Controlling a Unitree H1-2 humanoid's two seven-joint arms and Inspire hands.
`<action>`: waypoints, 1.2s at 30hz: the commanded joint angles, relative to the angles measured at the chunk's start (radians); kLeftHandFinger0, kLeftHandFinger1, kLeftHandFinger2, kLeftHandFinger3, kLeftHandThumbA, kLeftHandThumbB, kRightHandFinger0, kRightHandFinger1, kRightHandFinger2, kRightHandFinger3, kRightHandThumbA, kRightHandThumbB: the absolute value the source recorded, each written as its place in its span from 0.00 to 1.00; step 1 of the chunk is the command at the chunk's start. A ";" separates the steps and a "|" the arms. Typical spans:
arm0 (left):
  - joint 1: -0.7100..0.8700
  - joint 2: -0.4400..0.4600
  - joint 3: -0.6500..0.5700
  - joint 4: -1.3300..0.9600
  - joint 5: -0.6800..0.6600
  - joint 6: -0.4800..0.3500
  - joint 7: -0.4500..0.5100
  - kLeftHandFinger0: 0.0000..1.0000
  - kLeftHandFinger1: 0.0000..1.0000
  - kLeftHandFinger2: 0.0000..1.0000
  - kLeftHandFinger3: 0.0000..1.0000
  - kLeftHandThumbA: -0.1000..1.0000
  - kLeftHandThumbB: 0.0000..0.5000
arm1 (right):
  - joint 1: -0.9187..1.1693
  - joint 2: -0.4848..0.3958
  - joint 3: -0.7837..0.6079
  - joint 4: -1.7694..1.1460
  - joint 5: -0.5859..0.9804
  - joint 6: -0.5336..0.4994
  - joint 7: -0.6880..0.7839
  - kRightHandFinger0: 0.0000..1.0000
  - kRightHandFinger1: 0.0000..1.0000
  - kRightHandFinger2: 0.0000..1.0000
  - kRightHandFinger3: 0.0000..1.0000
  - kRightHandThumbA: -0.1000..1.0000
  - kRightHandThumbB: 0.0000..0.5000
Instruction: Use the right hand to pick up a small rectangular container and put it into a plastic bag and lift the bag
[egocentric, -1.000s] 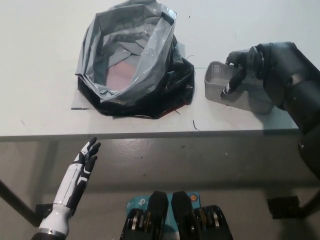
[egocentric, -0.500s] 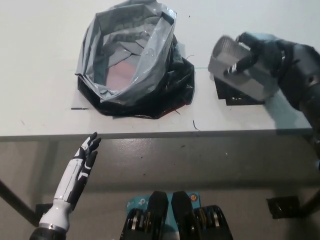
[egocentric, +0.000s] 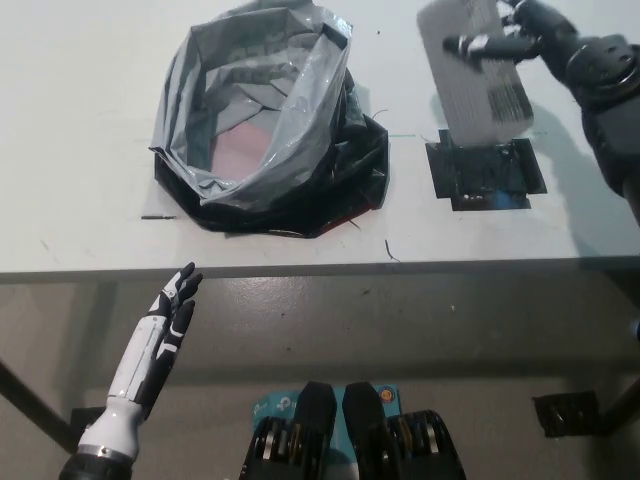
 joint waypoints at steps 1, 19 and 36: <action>-0.004 0.019 0.006 -0.014 0.012 -0.016 0.010 1.00 1.00 1.00 1.00 1.00 0.52 | -0.165 -0.045 -0.135 -0.084 0.199 0.042 -0.005 0.08 0.56 0.95 0.93 0.00 0.35; 0.009 0.024 -0.003 -0.015 0.026 -0.029 0.002 1.00 1.00 1.00 1.00 1.00 0.50 | -0.299 0.112 -0.096 -0.184 0.200 0.062 -0.012 0.13 0.54 0.95 1.00 0.00 0.37; 0.039 0.022 -0.021 -0.013 0.025 -0.042 -0.001 1.00 1.00 1.00 1.00 1.00 0.50 | -0.282 0.349 0.019 -0.048 0.153 -0.020 -0.104 0.03 0.47 0.90 0.90 0.00 0.36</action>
